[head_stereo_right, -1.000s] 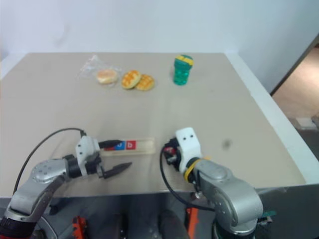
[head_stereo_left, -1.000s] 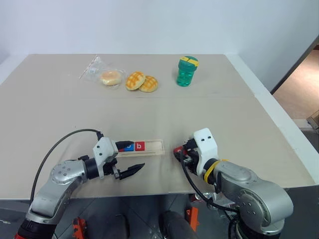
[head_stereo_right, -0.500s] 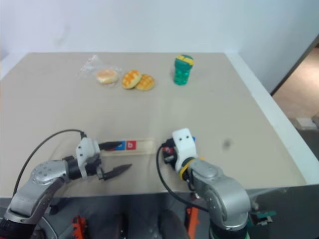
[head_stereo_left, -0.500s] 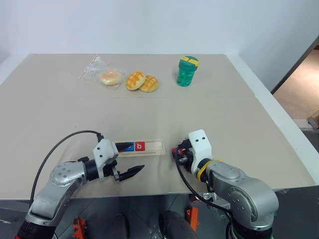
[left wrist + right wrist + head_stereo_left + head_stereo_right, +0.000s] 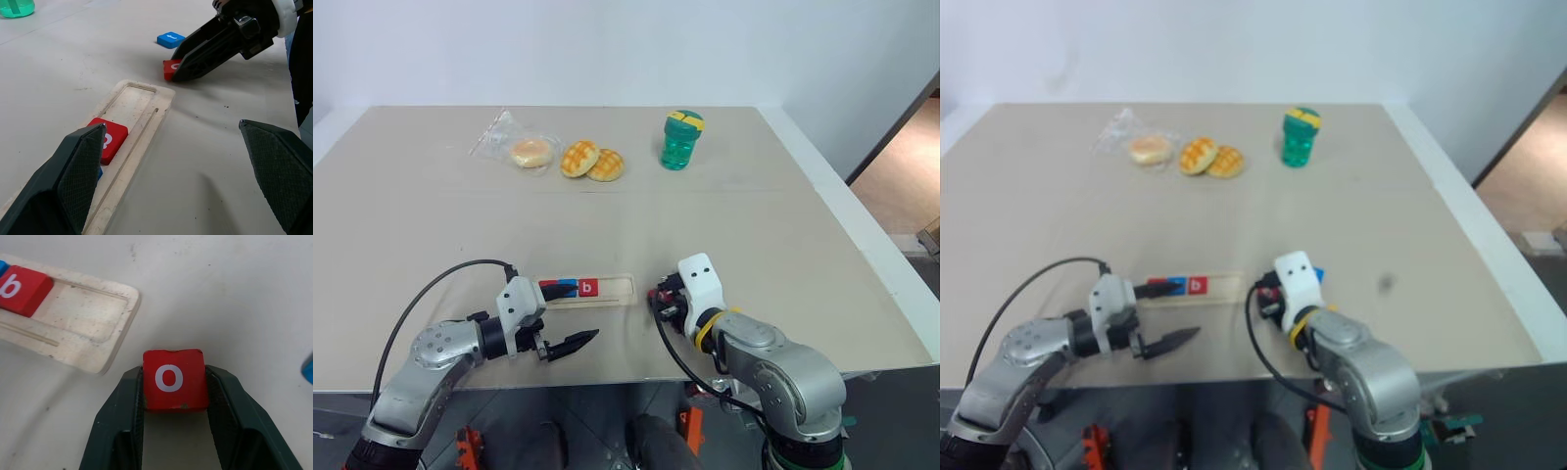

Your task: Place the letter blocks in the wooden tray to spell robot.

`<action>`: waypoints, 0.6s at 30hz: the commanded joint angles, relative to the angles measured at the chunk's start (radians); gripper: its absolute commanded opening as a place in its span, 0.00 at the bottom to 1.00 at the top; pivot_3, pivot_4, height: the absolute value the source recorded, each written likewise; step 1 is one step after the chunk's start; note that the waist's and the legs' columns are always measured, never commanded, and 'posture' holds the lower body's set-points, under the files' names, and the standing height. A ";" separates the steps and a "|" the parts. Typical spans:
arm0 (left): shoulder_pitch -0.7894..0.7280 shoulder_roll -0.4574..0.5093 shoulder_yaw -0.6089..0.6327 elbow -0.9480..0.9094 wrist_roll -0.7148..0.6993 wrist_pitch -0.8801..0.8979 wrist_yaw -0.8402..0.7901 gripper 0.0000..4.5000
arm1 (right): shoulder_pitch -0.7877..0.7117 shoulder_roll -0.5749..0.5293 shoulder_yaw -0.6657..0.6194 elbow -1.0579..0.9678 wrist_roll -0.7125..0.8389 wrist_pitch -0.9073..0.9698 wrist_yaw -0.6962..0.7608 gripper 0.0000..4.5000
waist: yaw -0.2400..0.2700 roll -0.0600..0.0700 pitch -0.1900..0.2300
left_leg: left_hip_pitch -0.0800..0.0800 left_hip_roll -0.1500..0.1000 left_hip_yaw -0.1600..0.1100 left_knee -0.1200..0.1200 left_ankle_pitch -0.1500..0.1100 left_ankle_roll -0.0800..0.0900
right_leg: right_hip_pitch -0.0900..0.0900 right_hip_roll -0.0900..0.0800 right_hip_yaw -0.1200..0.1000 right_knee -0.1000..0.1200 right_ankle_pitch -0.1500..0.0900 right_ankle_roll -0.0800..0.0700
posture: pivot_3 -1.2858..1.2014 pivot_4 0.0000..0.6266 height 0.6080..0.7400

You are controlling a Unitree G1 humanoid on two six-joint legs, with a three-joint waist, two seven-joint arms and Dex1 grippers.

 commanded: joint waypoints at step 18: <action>0.002 0.004 -0.011 -0.038 0.008 -0.014 0.020 1.00 | 0.033 -0.033 -0.005 -0.101 0.015 0.015 -0.003 0.27 | 0.000 0.000 0.000 | 0.000 0.000 0.000 0.000 0.000 0.000 | 0.000 0.000 0.000 0.000 -0.001 0.000 | 0.52 0.24 1.00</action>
